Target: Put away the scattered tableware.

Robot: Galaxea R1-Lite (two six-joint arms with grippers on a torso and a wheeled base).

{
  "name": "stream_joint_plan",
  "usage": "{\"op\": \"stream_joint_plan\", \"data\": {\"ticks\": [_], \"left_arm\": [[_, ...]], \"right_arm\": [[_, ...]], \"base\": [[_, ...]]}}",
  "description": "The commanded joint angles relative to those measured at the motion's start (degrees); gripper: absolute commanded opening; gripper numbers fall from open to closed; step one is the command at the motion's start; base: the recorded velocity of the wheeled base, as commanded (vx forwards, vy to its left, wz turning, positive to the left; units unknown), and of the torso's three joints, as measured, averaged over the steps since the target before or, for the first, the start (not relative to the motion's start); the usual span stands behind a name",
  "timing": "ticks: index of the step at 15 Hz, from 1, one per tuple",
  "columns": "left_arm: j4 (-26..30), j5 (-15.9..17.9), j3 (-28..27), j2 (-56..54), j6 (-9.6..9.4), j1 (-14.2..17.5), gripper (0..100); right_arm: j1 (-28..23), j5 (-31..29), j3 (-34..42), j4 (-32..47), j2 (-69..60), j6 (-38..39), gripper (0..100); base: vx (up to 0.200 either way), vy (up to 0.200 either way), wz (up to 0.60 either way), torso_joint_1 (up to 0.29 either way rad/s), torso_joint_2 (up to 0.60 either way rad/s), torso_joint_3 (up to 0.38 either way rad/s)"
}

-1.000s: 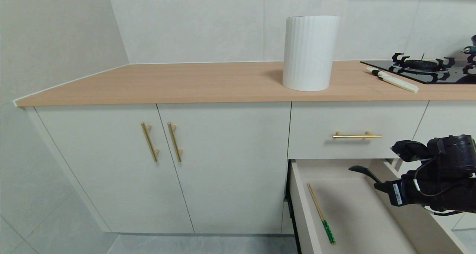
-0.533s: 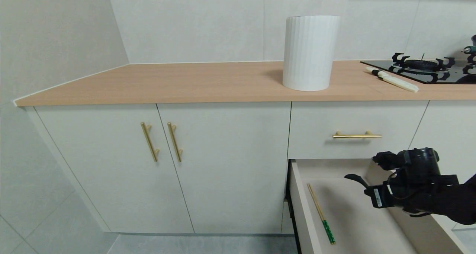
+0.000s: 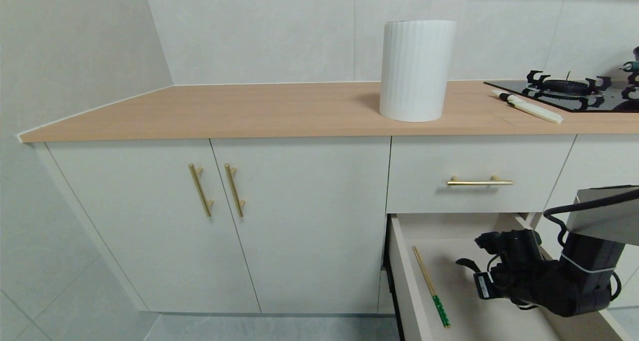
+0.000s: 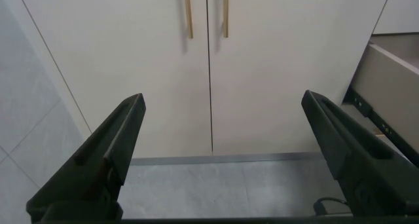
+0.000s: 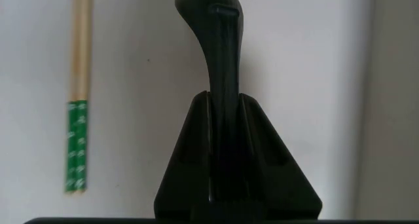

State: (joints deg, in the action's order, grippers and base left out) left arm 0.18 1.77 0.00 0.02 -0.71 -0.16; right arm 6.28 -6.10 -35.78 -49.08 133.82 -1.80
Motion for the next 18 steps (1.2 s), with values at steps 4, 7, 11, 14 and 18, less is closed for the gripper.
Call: {"op": "stream_joint_plan", "data": {"ticks": [4,7,11,14,18], "left_arm": [[-0.01,-0.01,0.0,-0.02,0.0,-0.02,100],[-0.01,-0.01,0.0,-0.02,0.0,-0.02,100],[-0.01,-0.01,0.0,-0.02,0.0,0.07,100],[-0.01,-0.01,0.0,-0.02,0.0,-0.02,100],[-0.01,0.08,0.0,-0.02,0.0,-0.02,100]], "right_arm": [[-0.04,-0.5,-1.49,-0.14,3.64,1.01,0],[-0.04,-0.5,-1.49,-0.75,3.56,1.1,100],[-0.04,-0.5,-1.05,-1.55,3.03,1.1,100],[-0.04,-0.85,1.77,-1.63,-1.01,2.33,100],[0.4,1.88,9.15,5.93,-29.14,4.18,100]], "base": [[0.0,0.0,0.0,0.0,0.0,0.0],[0.0,0.0,0.0,0.0,0.0,0.0],[0.0,0.0,0.0,0.0,0.0,0.0],[0.0,0.0,0.0,0.0,0.0,0.0],[0.0,0.0,0.0,0.0,0.0,0.0]]}}
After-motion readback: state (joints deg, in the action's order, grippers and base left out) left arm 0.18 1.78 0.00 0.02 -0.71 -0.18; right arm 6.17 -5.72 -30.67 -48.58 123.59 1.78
